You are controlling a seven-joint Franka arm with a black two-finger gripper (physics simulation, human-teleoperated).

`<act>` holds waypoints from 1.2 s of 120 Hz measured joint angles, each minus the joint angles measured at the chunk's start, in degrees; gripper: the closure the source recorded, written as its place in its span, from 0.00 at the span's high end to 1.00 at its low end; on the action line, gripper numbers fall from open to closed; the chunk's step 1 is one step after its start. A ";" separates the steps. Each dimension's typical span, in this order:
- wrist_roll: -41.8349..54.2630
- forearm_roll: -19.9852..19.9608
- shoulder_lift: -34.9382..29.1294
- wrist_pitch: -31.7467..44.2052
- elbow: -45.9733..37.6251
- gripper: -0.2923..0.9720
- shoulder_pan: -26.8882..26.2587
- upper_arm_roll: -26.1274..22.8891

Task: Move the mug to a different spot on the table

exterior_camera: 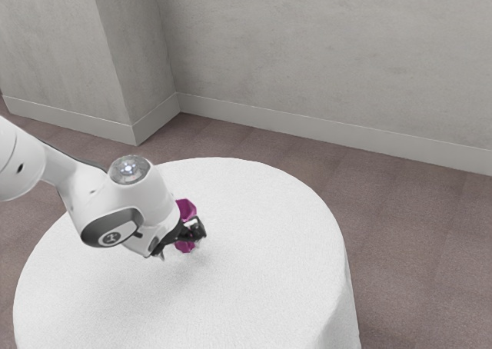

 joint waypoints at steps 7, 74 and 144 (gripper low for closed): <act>-0.33 0.00 -0.93 -0.11 -0.47 0.73 -0.06 -0.06; -8.17 -28.19 -8.99 -31.44 17.47 0.77 -3.83 -0.45; -32.70 -33.56 -8.33 -64.24 41.20 0.77 -2.38 0.78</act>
